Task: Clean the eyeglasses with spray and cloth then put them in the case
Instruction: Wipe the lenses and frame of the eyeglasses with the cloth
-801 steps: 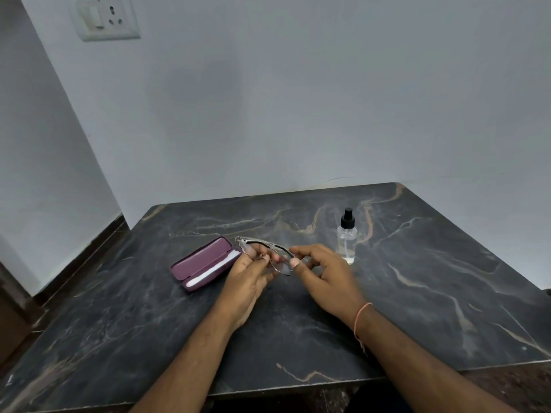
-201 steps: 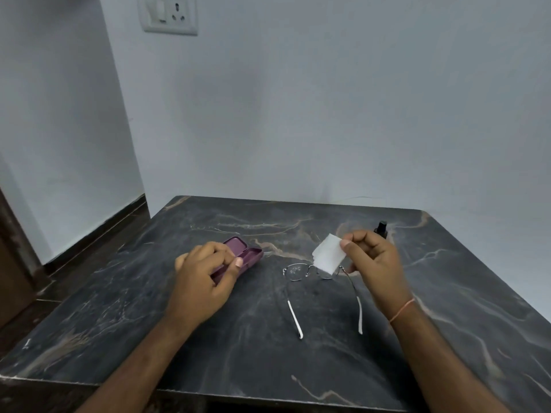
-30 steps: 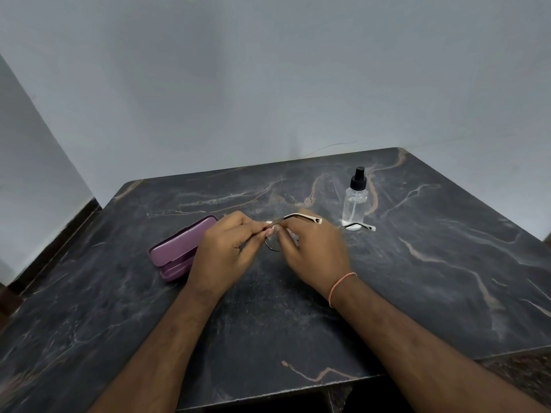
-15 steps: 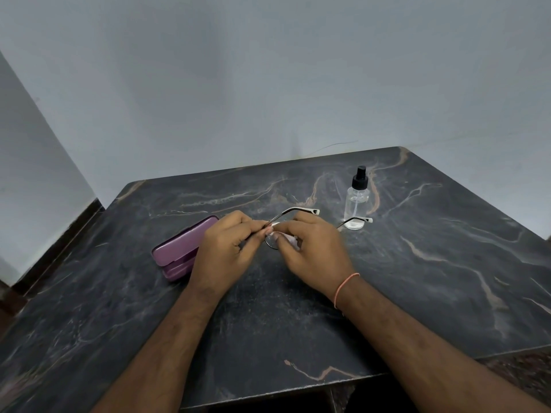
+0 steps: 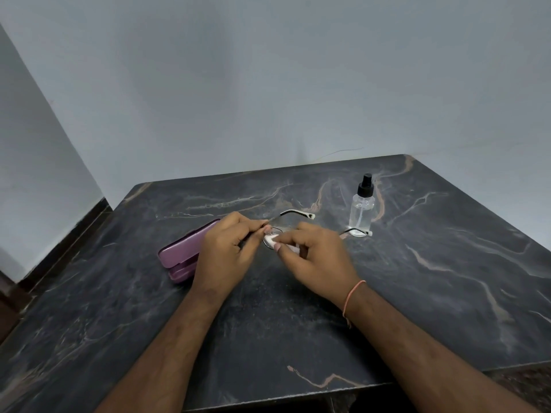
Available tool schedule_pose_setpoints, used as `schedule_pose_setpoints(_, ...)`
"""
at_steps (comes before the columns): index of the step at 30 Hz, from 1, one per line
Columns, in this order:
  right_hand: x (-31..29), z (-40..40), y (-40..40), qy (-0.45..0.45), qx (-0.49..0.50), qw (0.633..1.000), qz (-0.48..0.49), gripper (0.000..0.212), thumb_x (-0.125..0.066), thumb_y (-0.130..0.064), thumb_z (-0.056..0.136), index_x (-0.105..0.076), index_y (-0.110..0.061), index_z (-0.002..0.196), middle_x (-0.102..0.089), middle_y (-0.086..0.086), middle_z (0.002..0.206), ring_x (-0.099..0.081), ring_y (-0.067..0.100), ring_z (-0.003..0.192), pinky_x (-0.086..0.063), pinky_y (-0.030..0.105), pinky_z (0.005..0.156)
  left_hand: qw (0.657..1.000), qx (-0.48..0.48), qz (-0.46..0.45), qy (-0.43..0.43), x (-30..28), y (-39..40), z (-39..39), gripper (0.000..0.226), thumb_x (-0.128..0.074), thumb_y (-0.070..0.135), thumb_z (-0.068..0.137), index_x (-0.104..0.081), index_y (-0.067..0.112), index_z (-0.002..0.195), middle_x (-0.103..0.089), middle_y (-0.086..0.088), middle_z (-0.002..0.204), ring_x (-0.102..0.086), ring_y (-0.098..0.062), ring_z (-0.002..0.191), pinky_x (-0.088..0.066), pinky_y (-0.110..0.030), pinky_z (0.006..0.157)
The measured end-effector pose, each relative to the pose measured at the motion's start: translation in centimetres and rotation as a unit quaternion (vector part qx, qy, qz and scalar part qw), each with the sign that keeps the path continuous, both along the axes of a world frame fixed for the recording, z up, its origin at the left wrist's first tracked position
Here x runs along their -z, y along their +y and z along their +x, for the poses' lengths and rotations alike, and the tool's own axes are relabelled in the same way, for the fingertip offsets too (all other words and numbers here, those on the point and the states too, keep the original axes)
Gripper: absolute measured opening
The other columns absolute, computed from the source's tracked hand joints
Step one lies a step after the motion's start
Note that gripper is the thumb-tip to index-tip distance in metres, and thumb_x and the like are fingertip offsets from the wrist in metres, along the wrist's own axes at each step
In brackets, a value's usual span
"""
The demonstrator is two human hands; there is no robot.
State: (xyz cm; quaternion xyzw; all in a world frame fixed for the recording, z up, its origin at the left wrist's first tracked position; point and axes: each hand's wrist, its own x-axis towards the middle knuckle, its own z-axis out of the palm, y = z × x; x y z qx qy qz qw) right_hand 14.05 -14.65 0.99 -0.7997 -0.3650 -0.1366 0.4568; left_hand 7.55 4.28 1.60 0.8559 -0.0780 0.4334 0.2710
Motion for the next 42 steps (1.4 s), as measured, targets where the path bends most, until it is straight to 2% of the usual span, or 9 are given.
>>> schedule_pose_setpoints(6, -0.8, -0.7, -0.1, 0.233, -0.089, 0.962, 0.114, 0.01, -0.077, -0.019, 0.097, -0.085, -0.021, 0.102, -0.081, 0.002, 0.085, -0.066, 0.014, 0.064, -0.05, 0.024, 0.054, 0.989, -0.071, -0.117, -0.058, -0.4, 0.3, 0.5, 0.008, -0.079, 0.015, 0.1, -0.084, 0.009, 0.101, -0.073, 0.0, 0.088, -0.071, -0.015, 0.08, -0.058, -0.034, 0.071)
schedule_pose_setpoints(9, -1.4, -0.9, 0.2, 0.376, -0.104, 0.907, 0.157, 0.013, -0.072, -0.014, 0.101, -0.082, -0.007, 0.105, -0.078, 0.018, 0.083, -0.067, 0.021, 0.064, -0.05, 0.026, 0.046, 0.979, -0.09, -0.163, -0.085, -0.8, 0.4, 0.5, 0.008, -0.08, 0.016, 0.099, -0.084, 0.009, 0.101, -0.075, -0.001, 0.091, -0.073, -0.012, 0.085, -0.06, -0.03, 0.076)
schedule_pose_setpoints(12, -2.0, -1.0, 0.6, 0.486, -0.126, 0.836, 0.22, 0.02, -0.07, -0.016, 0.102, -0.078, -0.003, 0.115, -0.077, 0.017, 0.087, -0.069, 0.018, 0.069, -0.056, 0.025, 0.052, 0.976, -0.074, -0.181, -0.093, -1.0, -0.2, 0.6, 0.008, -0.08, 0.014, 0.099, -0.084, 0.007, 0.1, -0.076, 0.001, 0.093, -0.074, -0.01, 0.088, -0.059, -0.024, 0.077)
schedule_pose_setpoints(16, -2.5, -1.1, 0.7, 0.557, -0.174, 0.752, 0.307, 0.032, -0.071, -0.02, 0.099, -0.072, -0.004, 0.127, -0.076, 0.011, 0.096, -0.072, 0.015, 0.078, -0.06, 0.026, 0.058, 0.976, -0.044, -0.196, -0.088, -0.9, -1.4, 0.9, 0.006, -0.08, 0.012, 0.099, -0.084, 0.008, 0.1, -0.076, 0.0, 0.093, -0.074, -0.011, 0.087, -0.058, -0.021, 0.076)
schedule_pose_setpoints(20, -2.7, -0.9, 0.3, 0.574, -0.198, 0.709, 0.358, 0.021, -0.07, -0.019, 0.1, -0.076, -0.015, 0.12, -0.075, 0.008, 0.102, -0.072, 0.016, 0.083, -0.061, 0.028, 0.062, 0.977, -0.015, -0.2, -0.079, -1.0, -2.1, 1.0, 0.009, -0.078, 0.016, 0.099, -0.083, 0.01, 0.103, -0.078, 0.0, 0.096, -0.076, -0.011, 0.092, -0.058, -0.018, 0.079)
schedule_pose_setpoints(28, -2.7, -1.3, 0.3, 0.538, -0.242, 0.729, 0.348, 0.027, -0.063, -0.028, 0.101, -0.072, -0.019, 0.124, -0.078, 0.003, 0.109, -0.074, 0.015, 0.09, -0.056, 0.029, 0.063, 0.968, 0.008, -0.241, -0.069, -1.0, -2.7, 0.8, 0.009, -0.076, 0.014, 0.099, -0.082, 0.01, 0.105, -0.079, -0.004, 0.099, -0.076, -0.007, 0.095, -0.055, -0.013, 0.081)
schedule_pose_setpoints(33, -2.2, -1.0, 0.5, 0.522, -0.259, 0.747, 0.319, 0.045, -0.061, -0.034, 0.102, -0.067, -0.008, 0.138, -0.073, 0.009, 0.116, -0.068, 0.019, 0.097, -0.055, 0.032, 0.065, 0.969, 0.008, -0.237, -0.076, -1.1, -2.5, 0.8, 0.011, -0.076, 0.014, 0.099, -0.082, 0.008, 0.107, -0.079, -0.004, 0.101, -0.075, -0.006, 0.097, -0.055, -0.013, 0.082)
schedule_pose_setpoints(38, -2.5, -1.2, 0.9, 0.492, -0.184, 0.794, 0.307, 0.028, -0.063, -0.027, 0.099, -0.076, -0.008, 0.115, -0.075, 0.012, 0.098, -0.068, 0.019, 0.076, -0.054, 0.03, 0.052, 0.969, 0.0, -0.233, -0.082, -1.0, -2.1, 0.7, 0.009, -0.077, 0.011, 0.099, -0.082, 0.007, 0.106, -0.078, -0.005, 0.098, -0.073, -0.003, 0.095, -0.054, -0.012, 0.082)
schedule_pose_setpoints(42, -2.8, -1.3, 0.9, 0.461, -0.156, 0.807, 0.334, 0.015, -0.066, -0.017, 0.099, -0.077, -0.012, 0.108, -0.078, 0.007, 0.097, -0.07, 0.017, 0.076, -0.053, 0.029, 0.053, 0.969, 0.004, -0.233, -0.088, -1.1, -2.2, 0.8, 0.011, -0.077, 0.014, 0.099, -0.082, 0.006, 0.104, -0.078, -0.005, 0.097, -0.073, -0.002, 0.093, -0.055, -0.012, 0.081)
